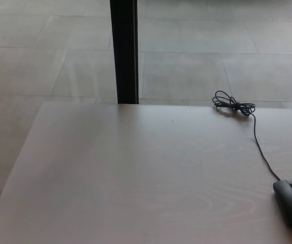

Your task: The robot uses its right fingers to click on the left button of the black mouse placed on the table.

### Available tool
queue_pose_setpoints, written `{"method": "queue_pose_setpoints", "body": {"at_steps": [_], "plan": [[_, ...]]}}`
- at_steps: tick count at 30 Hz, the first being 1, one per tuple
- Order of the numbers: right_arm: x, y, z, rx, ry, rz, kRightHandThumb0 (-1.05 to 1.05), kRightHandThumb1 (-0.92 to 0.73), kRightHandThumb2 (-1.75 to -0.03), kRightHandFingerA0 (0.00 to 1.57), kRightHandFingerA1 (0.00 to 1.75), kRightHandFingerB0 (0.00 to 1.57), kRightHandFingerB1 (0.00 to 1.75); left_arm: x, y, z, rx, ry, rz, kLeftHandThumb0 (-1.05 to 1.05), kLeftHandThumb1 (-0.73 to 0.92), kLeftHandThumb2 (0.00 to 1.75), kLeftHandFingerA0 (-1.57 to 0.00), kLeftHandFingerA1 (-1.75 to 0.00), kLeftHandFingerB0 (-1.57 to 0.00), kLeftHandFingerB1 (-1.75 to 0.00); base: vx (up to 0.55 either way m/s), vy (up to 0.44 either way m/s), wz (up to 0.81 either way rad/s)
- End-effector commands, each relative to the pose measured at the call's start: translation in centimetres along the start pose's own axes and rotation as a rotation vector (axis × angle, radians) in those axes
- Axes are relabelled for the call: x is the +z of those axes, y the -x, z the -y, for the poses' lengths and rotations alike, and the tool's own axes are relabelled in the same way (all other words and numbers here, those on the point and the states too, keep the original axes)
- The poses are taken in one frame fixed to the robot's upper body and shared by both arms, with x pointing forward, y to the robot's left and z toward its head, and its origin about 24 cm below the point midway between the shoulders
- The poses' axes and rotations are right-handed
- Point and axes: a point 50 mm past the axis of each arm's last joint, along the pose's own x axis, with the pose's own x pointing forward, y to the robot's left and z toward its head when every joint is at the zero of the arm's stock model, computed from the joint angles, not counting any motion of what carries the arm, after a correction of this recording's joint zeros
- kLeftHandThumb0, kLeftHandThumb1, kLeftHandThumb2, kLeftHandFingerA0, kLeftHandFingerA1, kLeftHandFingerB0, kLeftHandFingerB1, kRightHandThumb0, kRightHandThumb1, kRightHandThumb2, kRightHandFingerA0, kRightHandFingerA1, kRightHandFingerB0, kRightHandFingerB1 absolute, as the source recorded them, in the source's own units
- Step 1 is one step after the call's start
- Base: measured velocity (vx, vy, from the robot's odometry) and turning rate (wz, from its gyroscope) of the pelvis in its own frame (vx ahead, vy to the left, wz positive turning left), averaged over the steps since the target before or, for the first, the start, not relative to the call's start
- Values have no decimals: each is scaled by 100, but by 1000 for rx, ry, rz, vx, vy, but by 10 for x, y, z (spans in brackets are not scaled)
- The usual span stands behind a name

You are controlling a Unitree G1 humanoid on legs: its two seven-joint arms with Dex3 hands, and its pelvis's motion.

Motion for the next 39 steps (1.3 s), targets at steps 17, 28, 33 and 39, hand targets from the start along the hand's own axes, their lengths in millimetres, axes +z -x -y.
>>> {"method": "queue_pose_setpoints", "body": {"at_steps": [17, 28, 33, 39], "plan": [[179, -14, -32, -49, -184, 463, -73, -72, -110, 49, 58, 35, 50, 11, -2, -1, 13, 22, 65, -89, 92, 88, -75, -56, -55, -50, 0, 0, 0], [214, 69, -134, 339, 163, 882, -66, -84, -66, 59, 54, 45, 43, 10, -1, -2, 9, 25, 70, -93, 88, 95, -71, -56, -56, -52, 0, 0, 0], [187, 90, -172, 476, 461, 1047, -70, -86, -66, 70, 55, 47, 41, 13, -3, -2, 22, 18, 65, -88, 92, 91, -76, -55, -57, -51, 0, 0, 0], [158, 88, -190, 541, 677, 1023, -72, -83, -69, 97, 153, 45, 42, 10, -2, -2, 16, 28, 63, -89, 92, 87, -75, -56, -56, -49, 0, 0, 0]]}}
